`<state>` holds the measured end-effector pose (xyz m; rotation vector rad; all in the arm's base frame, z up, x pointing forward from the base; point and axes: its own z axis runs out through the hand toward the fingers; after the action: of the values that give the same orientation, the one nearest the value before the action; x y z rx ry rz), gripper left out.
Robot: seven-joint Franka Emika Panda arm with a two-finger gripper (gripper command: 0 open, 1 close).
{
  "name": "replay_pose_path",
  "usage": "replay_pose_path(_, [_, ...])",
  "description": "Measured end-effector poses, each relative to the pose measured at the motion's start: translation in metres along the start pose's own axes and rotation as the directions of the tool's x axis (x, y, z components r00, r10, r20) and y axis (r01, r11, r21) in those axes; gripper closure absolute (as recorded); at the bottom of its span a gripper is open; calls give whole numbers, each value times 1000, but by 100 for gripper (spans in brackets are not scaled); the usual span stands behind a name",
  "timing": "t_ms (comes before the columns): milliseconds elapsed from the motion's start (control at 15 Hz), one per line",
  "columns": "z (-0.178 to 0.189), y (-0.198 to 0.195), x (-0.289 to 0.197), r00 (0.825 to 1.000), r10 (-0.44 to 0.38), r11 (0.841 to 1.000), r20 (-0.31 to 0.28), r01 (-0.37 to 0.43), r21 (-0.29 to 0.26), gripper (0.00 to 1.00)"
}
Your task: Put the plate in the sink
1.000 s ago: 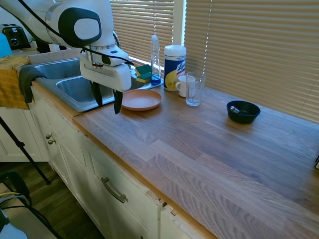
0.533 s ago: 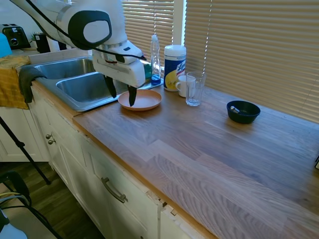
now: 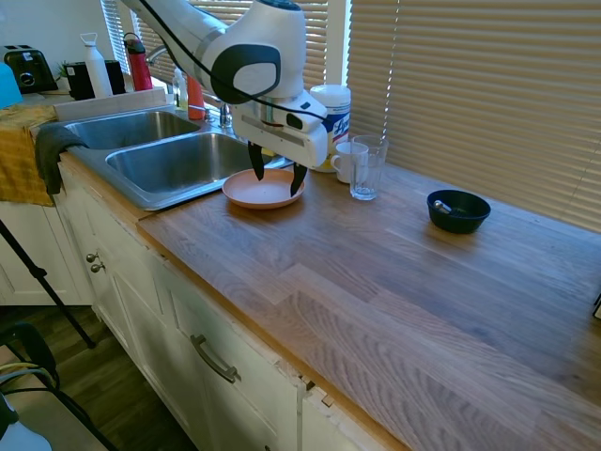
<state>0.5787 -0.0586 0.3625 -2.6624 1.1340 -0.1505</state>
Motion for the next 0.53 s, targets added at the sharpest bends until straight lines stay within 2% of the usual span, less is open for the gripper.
replay_pose_path(333, [25,-19,33,999,6,1000,42,-5,-15,0])
replay_pose_path(533, [36,-24,36,996,-2,1000,93,5,-30,0])
